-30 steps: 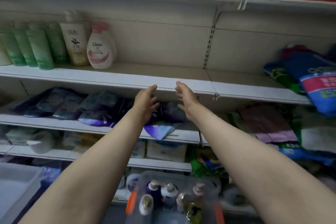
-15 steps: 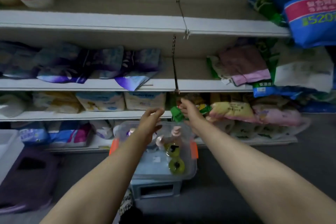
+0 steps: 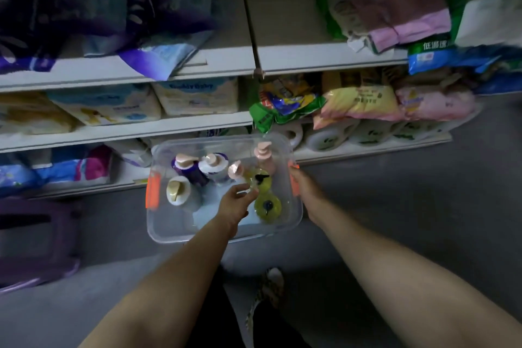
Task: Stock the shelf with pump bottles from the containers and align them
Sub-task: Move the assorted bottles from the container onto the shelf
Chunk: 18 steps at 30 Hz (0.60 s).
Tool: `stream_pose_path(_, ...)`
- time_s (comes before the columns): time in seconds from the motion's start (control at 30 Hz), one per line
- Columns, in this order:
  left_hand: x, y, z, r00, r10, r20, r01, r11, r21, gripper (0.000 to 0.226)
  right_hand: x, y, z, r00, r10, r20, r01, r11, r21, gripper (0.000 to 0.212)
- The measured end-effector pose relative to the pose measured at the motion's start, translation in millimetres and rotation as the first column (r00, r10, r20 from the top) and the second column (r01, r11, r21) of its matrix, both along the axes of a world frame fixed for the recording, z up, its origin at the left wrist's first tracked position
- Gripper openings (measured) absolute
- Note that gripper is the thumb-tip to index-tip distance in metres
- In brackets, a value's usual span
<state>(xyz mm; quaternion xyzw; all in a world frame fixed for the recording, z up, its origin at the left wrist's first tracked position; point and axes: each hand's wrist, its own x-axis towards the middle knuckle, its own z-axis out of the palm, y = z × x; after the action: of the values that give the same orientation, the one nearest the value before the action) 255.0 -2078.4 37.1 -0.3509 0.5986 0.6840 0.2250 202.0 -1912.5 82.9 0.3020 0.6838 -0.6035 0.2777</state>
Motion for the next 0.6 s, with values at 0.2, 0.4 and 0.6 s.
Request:
stream_pose_path(0.2,-3,1,-37,0.989,-0.147,0.015,0.148,0.989,-0.032,0.037,10,4,-26,0.999,0.020,-0.051,-0.013,0.991,0.136,0.047)
stream_pose_path(0.4,-9,8,-63,0.934,-0.357,0.005,0.356,0.933,-0.051,0.048,20,7,-43,0.980,-0.105,-0.168,0.128,0.982,0.135,0.028)
stream_pose_path(0.6,-18,25,-80,0.940,-0.332,0.081,0.341,0.928,-0.151,0.062,25,4,-60,0.953,-0.186,-0.240,0.215,0.972,0.099,0.024)
